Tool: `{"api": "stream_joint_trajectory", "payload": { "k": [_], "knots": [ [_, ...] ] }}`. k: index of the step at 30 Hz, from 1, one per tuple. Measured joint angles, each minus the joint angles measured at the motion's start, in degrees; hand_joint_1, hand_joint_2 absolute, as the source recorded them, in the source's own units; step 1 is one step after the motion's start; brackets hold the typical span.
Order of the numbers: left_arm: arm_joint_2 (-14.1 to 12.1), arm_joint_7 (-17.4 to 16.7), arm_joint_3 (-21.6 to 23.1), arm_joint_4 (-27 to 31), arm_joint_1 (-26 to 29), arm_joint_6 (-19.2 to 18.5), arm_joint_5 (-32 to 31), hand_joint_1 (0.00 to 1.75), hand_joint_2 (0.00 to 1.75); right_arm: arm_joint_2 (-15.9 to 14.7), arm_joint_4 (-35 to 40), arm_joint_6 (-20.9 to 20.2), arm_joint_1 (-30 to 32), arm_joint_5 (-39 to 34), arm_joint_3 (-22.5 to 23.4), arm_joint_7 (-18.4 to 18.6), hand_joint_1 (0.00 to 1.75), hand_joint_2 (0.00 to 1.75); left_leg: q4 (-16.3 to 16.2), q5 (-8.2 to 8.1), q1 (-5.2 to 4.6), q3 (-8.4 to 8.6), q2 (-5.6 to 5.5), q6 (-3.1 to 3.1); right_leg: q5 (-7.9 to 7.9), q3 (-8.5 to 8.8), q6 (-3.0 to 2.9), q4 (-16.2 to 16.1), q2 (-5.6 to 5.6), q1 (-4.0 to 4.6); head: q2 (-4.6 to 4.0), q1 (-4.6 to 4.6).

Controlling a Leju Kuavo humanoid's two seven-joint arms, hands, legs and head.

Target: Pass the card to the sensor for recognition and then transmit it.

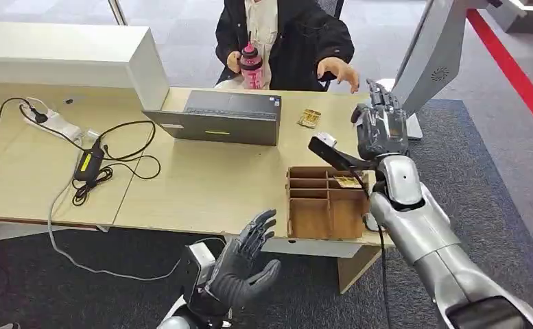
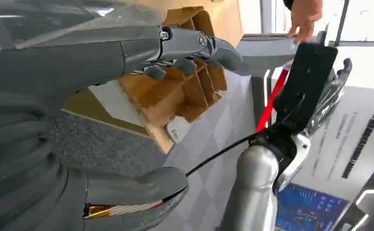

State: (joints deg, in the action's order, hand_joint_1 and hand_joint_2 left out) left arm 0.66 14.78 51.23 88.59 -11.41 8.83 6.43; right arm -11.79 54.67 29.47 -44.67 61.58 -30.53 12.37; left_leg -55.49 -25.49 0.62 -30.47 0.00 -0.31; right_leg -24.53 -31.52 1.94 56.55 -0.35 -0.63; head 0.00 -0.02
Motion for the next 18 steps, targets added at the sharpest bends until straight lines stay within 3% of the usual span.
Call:
{"api": "stream_joint_trajectory", "payload": {
  "k": [7, 18],
  "knots": [
    [1.18, 0.52, 0.72, -1.68, -1.54, -1.86, 0.37, 0.00, 1.75, 4.89, -8.73, -1.09, -8.20, -7.00, -2.73, -2.32, 1.75, 1.75, 0.00, 0.02, 0.00, -0.01, -0.01, 0.00, 0.00, -0.01, 0.00, 0.01, 0.00, 0.00, -0.02, 0.00],
    [2.43, 0.83, 1.20, -3.81, -1.77, -2.17, 0.37, 0.00, 1.75, 9.10, -20.31, -2.91, -14.96, -8.79, -4.57, 2.40, 1.75, 1.75, -0.02, 0.02, -0.01, -0.01, -0.01, 0.00, 0.00, -0.04, 0.00, -0.01, 0.00, 0.00, -0.02, 0.00]
  ]
}}
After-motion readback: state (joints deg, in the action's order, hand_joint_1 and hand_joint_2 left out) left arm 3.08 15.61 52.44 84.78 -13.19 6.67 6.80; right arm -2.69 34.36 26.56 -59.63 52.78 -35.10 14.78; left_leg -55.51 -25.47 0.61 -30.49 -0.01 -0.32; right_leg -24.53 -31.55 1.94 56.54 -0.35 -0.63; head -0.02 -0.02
